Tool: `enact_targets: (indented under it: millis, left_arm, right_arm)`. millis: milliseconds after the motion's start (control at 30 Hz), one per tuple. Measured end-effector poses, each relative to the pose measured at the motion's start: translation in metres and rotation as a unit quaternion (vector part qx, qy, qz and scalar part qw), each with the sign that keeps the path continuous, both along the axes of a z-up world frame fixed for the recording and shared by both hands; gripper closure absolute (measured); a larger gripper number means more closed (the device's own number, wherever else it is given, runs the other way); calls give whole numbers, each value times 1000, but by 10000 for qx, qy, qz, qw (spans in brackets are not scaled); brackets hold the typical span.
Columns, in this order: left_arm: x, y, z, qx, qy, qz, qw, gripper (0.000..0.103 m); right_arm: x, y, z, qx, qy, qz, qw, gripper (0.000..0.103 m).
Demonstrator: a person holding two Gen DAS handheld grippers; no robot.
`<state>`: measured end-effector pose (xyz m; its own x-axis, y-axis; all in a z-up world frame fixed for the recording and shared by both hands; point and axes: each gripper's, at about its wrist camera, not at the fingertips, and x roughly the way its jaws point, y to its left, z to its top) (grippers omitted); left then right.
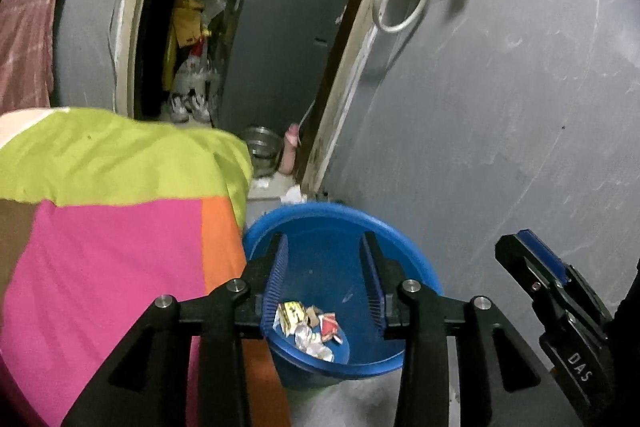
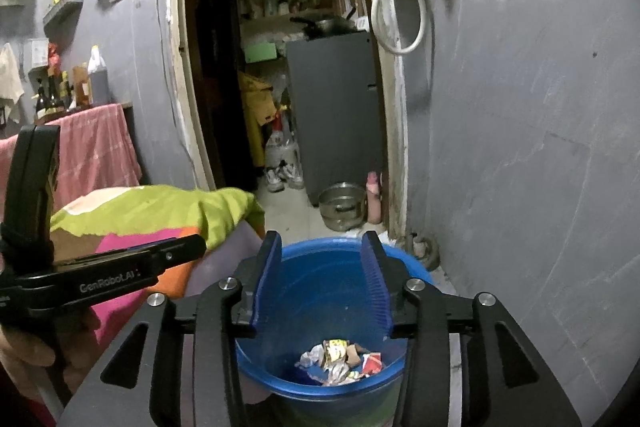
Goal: Collect trash
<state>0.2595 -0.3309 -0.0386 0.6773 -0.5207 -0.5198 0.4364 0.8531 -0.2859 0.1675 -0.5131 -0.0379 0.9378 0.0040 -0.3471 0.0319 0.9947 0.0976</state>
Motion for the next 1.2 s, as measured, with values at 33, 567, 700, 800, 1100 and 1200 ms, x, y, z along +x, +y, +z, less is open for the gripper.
enact_targets:
  millis: [33, 567, 700, 800, 1100, 1200]
  left_arm:
    - [-2, 2, 4, -35, -70, -3, 10000, 70]
    - [-74, 68, 67, -286, -1021, 159, 9942, 25]
    - [-96, 78, 74, -329, -1133, 162, 9929, 22]
    - [-110, 86, 79, -300, -1227, 161, 9919, 21]
    - [-155, 109, 79, -282, -1549, 349, 9869, 1]
    - [-168, 116, 78, -269, -1622, 387, 9856, 1]
  right_arm:
    - [-3, 1, 4, -5, -56, -12, 10000, 53]
    - [-73, 36, 60, -71, -864, -164, 9961, 19]
    - [-93, 47, 65, -50, -1022, -204, 9945, 8]
    - [-108, 54, 68, -12, -1120, -245, 9934, 5]
    - [-144, 75, 69, -145, -1205, -308, 9921, 0]
    - [-155, 81, 64, -193, -1211, -325, 9919, 0]
